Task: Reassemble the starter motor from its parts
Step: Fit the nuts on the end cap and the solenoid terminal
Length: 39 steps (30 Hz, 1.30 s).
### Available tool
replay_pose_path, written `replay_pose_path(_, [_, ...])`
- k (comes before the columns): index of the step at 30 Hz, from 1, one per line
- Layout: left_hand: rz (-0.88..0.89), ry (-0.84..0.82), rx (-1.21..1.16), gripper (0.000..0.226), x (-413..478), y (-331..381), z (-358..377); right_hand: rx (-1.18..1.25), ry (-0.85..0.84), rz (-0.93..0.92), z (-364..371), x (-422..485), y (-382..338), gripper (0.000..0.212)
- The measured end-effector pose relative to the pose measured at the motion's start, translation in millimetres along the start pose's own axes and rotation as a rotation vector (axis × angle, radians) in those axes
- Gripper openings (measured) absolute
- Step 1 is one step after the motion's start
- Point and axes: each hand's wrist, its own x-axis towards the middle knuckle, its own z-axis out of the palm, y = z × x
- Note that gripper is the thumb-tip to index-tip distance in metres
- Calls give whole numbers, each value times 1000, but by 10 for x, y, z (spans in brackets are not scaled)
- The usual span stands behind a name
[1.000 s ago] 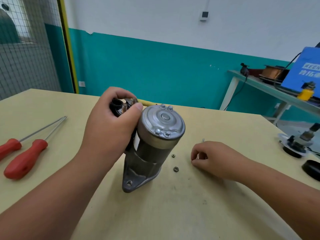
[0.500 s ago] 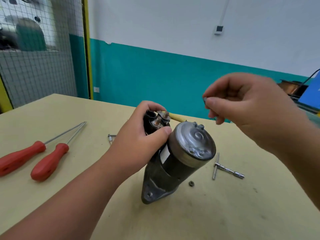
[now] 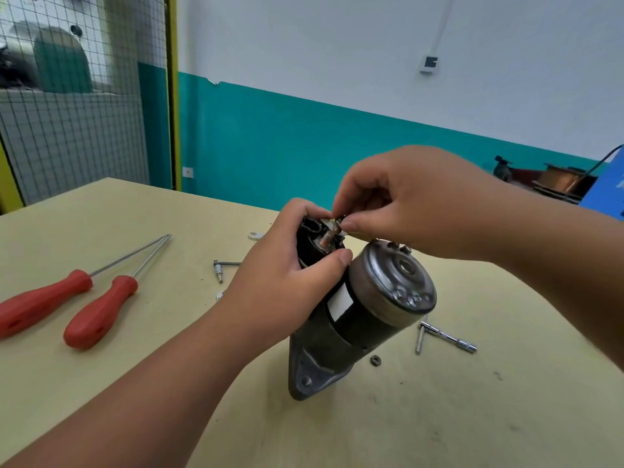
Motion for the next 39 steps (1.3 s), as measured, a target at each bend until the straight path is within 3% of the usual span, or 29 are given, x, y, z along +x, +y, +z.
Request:
replay_pose_path(6, [4,5,13,30,6,-2,-1,-107,-41,-8,-40,66,0,12])
replay_pose_path(12, [25,5,27,27,0,-22,3,-296,-130,-73,34,130,26,37])
replay_pose_path(22, [25,3,68,26,6,-24,4,-78,-99,74,10,105,76,23])
replay_pose_path(29, [20,12,68,33,3,-26,1,38,-33,9,13,51,86,9])
replay_pose_path(39, [17,29,61,31,3,-35,-4,-88,-68,-82,-43,86,70,22])
